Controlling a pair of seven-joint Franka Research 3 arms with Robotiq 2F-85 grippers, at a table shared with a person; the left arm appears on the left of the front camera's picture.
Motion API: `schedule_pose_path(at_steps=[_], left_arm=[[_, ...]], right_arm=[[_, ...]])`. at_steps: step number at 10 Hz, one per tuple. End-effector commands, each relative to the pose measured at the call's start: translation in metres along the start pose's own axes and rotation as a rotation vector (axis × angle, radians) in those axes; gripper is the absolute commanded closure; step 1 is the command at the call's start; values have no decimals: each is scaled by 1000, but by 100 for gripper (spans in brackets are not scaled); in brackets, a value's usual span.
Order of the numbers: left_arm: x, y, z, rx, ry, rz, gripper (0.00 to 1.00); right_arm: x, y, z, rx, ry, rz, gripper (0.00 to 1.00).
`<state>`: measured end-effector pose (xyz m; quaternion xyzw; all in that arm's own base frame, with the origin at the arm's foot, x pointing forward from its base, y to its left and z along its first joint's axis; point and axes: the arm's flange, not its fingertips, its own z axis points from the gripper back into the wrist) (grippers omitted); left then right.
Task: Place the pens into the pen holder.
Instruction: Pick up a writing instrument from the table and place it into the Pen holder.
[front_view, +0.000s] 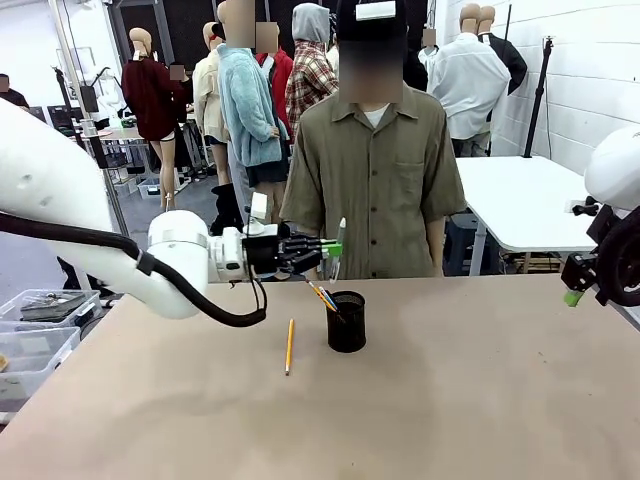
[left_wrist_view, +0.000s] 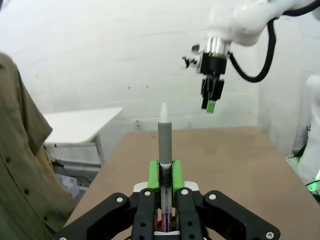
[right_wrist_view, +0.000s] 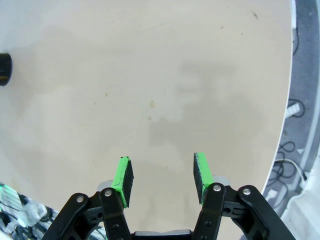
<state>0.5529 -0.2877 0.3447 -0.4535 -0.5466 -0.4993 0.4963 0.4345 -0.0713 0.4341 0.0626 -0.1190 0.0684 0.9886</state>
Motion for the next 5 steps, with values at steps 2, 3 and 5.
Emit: schedule_pose_path(at_steps=[2, 3, 5], left_arm=[[-16, 23, -21, -27, 66, 64, 100], [-20, 25, -23, -31, 61, 86, 100], [-23, 17, -28, -61, 50, 95, 100]], right_arm=[[0, 2, -2, -39, 4, -13, 38], [0, 2, -2, -39, 4, -13, 38], [0, 2, -2, -39, 4, -13, 38]])
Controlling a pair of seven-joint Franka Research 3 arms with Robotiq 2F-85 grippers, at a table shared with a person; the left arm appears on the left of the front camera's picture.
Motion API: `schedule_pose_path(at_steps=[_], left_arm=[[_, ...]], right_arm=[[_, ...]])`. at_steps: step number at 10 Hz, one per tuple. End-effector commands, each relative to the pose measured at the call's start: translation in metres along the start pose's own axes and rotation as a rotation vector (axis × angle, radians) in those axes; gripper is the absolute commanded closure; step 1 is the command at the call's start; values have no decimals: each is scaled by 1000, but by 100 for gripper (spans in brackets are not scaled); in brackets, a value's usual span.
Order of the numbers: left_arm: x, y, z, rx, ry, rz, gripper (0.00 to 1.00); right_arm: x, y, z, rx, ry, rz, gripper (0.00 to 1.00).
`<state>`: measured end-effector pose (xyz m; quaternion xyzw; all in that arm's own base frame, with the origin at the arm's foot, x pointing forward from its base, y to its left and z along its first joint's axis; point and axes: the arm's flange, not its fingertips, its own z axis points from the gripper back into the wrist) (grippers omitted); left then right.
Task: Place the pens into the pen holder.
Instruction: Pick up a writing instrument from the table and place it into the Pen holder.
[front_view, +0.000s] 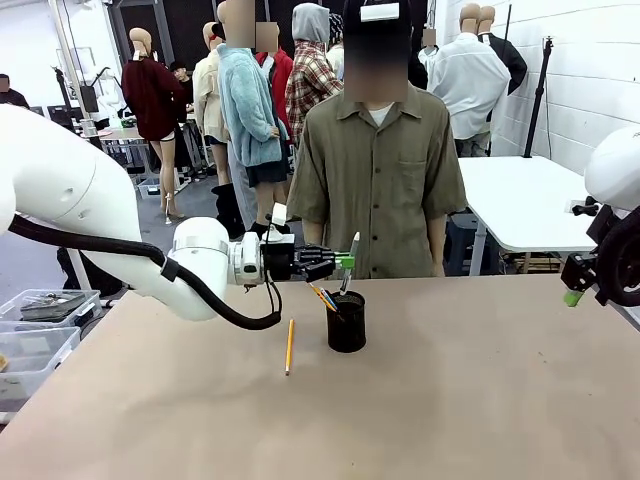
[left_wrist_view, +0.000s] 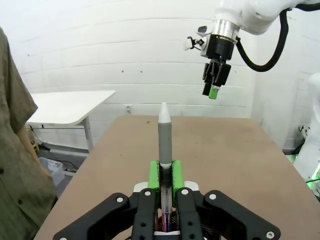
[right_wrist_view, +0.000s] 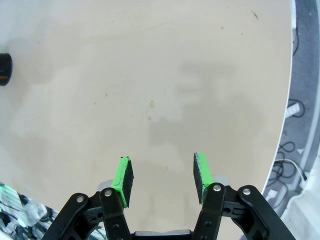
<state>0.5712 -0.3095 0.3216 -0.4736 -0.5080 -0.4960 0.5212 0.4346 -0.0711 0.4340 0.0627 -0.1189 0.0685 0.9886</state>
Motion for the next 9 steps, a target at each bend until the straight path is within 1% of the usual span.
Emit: schedule_pose_path(at_steps=[1, 3, 4, 6, 7, 8, 9], left_arm=[[-1, 2, -6, -49, 11, 35, 100], [-8, 0, -6, -72, 27, 80, 100], [-10, -4, -6, -82, 50, 87, 95], [-4, -11, -6, -85, 77, 96, 55], [1, -15, -3, -85, 80, 103, 38], [10, -26, 0, -97, 92, 115, 38], [19, -33, 5, -96, 97, 83, 38]], right_arm=[[0, 2, -2, -39, 4, -13, 38], [0, 2, -2, -39, 4, -13, 38], [0, 2, -2, -39, 4, -13, 38], [0, 2, -2, -39, 4, -13, 38], [0, 2, -2, -39, 4, -13, 38], [0, 2, -2, -39, 4, -13, 38], [0, 2, -2, -39, 4, -13, 38]])
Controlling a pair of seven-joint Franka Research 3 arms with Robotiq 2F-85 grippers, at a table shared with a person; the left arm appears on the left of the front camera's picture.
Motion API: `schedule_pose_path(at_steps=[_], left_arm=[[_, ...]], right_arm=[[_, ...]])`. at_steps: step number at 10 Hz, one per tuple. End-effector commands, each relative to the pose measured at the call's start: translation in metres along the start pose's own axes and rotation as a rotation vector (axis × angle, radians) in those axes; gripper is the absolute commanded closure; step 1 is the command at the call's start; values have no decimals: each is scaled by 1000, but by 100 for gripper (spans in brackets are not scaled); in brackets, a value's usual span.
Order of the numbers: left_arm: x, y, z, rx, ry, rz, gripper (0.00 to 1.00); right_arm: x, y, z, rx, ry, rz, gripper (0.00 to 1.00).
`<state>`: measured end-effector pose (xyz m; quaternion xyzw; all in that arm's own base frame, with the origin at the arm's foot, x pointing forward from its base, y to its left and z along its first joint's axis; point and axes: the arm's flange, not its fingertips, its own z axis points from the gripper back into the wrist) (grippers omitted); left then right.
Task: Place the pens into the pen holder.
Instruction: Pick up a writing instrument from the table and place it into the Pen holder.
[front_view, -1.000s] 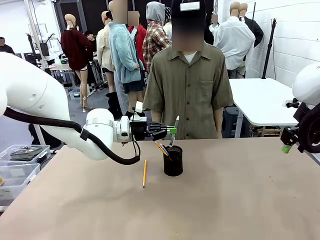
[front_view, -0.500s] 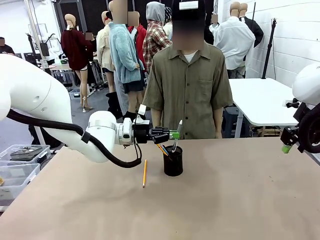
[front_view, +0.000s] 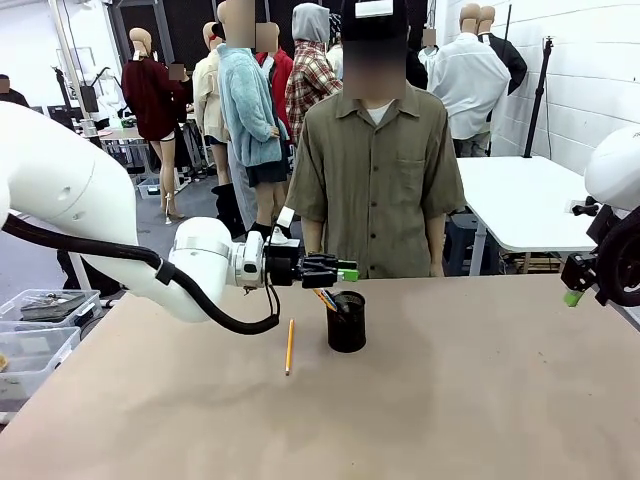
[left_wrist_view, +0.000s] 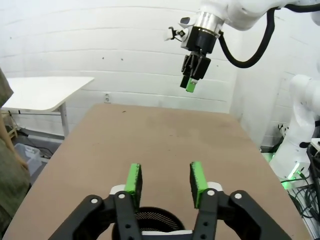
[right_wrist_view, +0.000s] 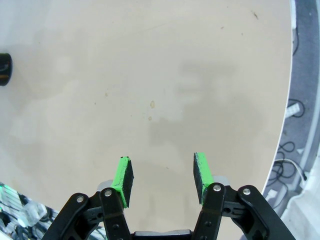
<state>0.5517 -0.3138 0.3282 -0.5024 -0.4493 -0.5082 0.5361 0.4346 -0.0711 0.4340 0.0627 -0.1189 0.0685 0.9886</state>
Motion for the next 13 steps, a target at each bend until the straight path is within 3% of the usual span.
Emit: schedule_pose_path(at_steps=[1, 2, 4, 5, 7, 8, 9, 10, 11, 13], left_arm=[[22, -19, 18, 42, 48, -39, 38], [42, -25, 35, 133, 92, -77, 38], [119, -71, 76, 398, 239, -222, 38], [145, -93, 89, 485, 285, -229, 38], [175, -124, 105, 677, 406, -145, 38], [184, -134, 114, 830, 477, -92, 38], [184, -135, 115, 897, 466, -31, 38], [180, -133, 114, 993, 530, 73, 38], [178, -130, 112, 1031, 561, 135, 38], [160, -119, 107, 1022, 701, 397, 38]], right_arm=[[0, 2, -2, -39, 3, -13, 38], [0, 2, -2, -39, 3, -13, 38], [0, 2, -2, -39, 3, -13, 38], [0, 2, -2, -39, 3, -13, 38], [0, 2, -2, -39, 3, -13, 38], [0, 2, -2, -39, 3, -13, 38], [0, 2, -2, -39, 3, -13, 38], [0, 2, -2, -39, 3, -13, 38], [0, 2, -2, -39, 3, -13, 38], [0, 2, -2, -39, 3, -13, 38]])
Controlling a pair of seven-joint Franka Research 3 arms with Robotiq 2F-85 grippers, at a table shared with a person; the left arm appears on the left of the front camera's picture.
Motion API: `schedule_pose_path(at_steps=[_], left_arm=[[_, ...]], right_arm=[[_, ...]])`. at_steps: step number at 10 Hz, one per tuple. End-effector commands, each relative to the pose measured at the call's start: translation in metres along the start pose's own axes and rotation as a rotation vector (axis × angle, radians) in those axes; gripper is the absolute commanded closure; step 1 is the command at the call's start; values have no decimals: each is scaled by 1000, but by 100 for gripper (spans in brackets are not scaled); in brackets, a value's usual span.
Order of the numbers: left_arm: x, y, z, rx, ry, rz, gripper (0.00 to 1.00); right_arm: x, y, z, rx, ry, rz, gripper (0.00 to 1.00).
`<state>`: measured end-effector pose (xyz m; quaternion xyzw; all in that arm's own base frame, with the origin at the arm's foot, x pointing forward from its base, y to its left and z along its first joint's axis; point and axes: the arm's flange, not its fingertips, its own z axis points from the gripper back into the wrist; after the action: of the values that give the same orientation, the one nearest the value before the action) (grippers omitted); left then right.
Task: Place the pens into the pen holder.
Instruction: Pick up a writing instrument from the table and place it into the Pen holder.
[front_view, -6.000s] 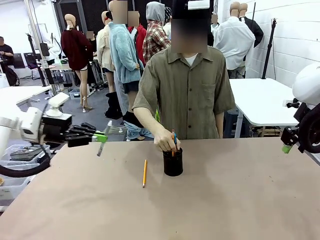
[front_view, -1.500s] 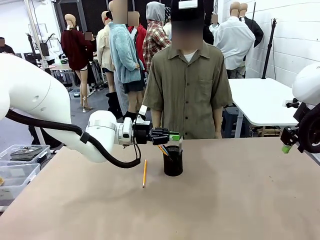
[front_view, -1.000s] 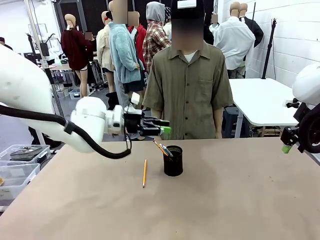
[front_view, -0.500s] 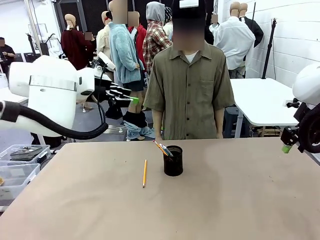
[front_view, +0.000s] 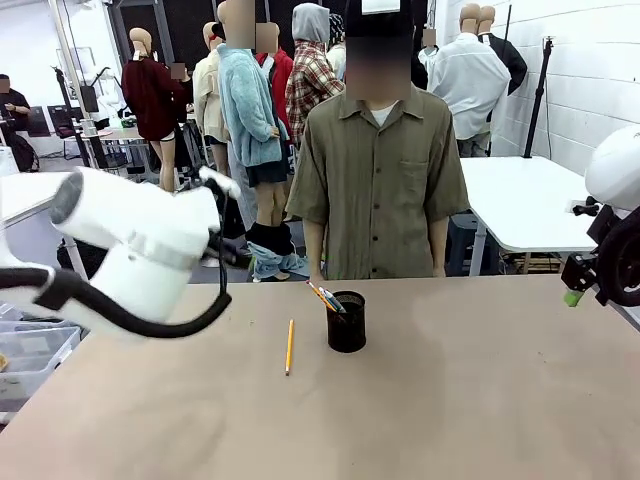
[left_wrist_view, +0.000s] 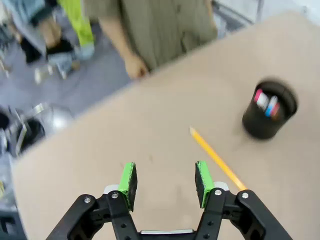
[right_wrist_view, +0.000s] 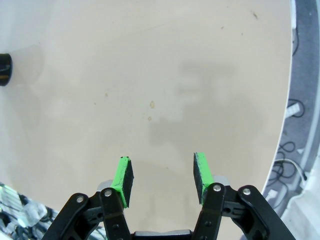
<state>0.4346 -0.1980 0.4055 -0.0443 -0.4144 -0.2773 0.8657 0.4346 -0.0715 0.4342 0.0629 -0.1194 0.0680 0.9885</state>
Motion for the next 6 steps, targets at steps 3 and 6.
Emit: schedule_pose_path(at_steps=[3, 6], left_arm=[[100, 9, 20, -37, 333, 148, 38], [101, 11, -5, -2, 377, 174, 38]], right_arm=[[0, 2, -2, -39, 5, -12, 38], [0, 2, -2, -39, 5, -12, 38]])
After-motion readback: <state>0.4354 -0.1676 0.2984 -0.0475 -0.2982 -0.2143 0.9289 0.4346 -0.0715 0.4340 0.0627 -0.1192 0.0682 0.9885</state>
